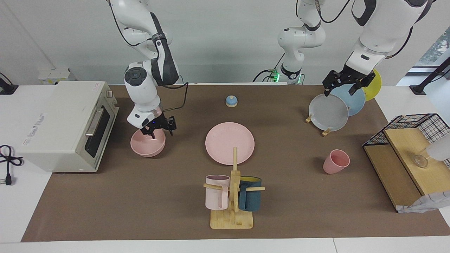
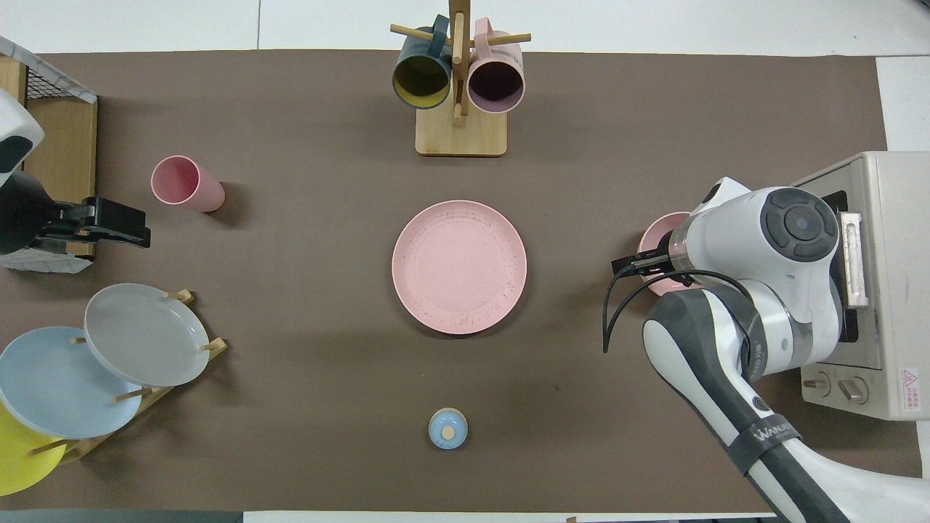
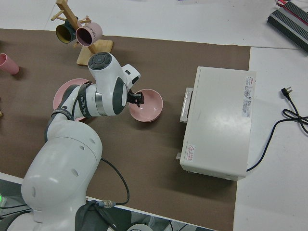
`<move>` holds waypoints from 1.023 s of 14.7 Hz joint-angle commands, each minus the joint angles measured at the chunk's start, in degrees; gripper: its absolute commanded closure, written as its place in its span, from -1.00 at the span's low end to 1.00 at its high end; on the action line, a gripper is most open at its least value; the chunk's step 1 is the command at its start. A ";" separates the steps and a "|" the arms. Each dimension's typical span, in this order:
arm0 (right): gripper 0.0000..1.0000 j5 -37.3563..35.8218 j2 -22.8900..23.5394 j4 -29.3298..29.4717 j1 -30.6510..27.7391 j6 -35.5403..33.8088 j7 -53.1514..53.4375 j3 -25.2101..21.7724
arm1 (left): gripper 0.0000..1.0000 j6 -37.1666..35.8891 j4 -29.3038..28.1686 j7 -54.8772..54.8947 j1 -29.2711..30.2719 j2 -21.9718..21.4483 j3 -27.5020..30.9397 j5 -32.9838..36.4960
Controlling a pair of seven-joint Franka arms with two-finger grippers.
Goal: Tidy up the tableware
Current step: 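Reach the right gripper to the pink bowl and grasp it, then lift the pink bowl and carry it over the pink plate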
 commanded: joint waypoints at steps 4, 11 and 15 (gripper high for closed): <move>-0.10 -0.87 0.99 -1.94 -0.59 3.54 -1.77 0.33 | -1.00 -0.22 0.06 -0.49 -0.41 -0.37 0.43 -0.26; 1.00 -3.95 1.42 4.34 0.90 -5.19 -2.39 0.33 | -1.00 -0.39 -0.03 -0.41 -0.50 -0.46 0.43 -0.26; 1.00 -5.00 10.46 31.49 11.95 -25.26 15.65 0.42 | -1.00 0.66 -0.29 -0.67 -0.23 -0.38 0.43 -0.26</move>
